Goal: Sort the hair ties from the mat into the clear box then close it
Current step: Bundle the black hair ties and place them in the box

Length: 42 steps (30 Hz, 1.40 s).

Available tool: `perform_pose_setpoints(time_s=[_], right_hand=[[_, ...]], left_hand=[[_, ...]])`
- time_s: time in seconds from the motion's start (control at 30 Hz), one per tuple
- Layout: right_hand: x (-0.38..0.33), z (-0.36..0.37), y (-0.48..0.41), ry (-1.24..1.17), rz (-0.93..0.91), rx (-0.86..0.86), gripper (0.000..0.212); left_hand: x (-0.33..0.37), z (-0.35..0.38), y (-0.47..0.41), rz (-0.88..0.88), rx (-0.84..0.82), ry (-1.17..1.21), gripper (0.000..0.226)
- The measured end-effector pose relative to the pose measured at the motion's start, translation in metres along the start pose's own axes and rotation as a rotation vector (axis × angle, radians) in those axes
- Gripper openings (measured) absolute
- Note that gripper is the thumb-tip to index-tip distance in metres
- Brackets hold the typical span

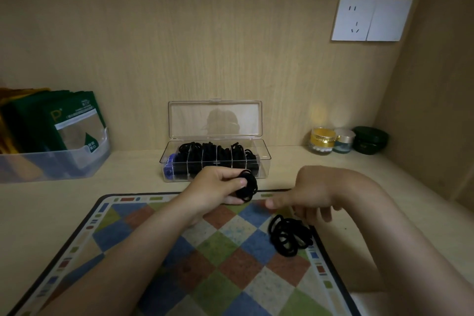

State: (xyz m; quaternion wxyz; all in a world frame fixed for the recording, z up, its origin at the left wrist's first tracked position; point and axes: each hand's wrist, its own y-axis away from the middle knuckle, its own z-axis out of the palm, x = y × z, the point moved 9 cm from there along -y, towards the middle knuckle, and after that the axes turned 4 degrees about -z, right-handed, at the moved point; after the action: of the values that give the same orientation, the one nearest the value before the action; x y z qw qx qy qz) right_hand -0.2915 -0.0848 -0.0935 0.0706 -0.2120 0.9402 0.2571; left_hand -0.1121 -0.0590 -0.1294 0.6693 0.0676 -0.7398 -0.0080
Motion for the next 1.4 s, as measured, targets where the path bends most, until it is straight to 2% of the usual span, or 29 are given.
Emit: perform_pose_setpoints(time_s=[0.1, 0.2, 0.4, 0.53, 0.7, 0.93, 1.0, 1.13, 1.4], right_hand=[[-0.011, 0.014, 0.004, 0.05, -0.012, -0.098, 0.055], [-0.024, 0.023, -0.004, 0.07, -0.125, -0.118, 0.042], [-0.043, 0.02, -0.022, -0.24, -0.358, -0.012, 0.009], [-0.044, 0.011, -0.034, -0.575, -0.436, 0.097, 0.013], [-0.038, 0.009, -0.041, -0.787, -0.419, 0.12, 0.015], [-0.036, -0.003, -0.04, -1.14, -0.394, 0.266, 0.018], [-0.035, -0.009, -0.039, -1.115, -0.375, 0.399, 0.017], [-0.03, -0.019, -0.037, -0.918, -0.332, 0.658, 0.013], [-0.033, -0.027, -0.026, -0.782, -0.355, 0.859, 0.013]], left_hand=[[0.0, 0.006, 0.0, 0.015, -0.01, -0.061, 0.028], [0.002, 0.008, -0.001, 0.029, 0.003, -0.077, 0.028], [0.007, -0.009, -0.001, 0.062, 0.135, -0.032, 0.03], [0.008, -0.022, -0.001, 0.062, 0.2, -0.001, 0.029], [0.008, -0.026, 0.001, 0.054, 0.195, -0.048, 0.029], [0.005, -0.013, 0.0, 0.045, 0.127, -0.088, 0.026], [0.003, -0.003, 0.001, 0.015, 0.069, 0.007, 0.022], [0.002, 0.008, 0.004, -0.049, -0.025, 0.198, 0.02], [0.0, 0.015, 0.005, -0.105, -0.096, 0.454, 0.028]])
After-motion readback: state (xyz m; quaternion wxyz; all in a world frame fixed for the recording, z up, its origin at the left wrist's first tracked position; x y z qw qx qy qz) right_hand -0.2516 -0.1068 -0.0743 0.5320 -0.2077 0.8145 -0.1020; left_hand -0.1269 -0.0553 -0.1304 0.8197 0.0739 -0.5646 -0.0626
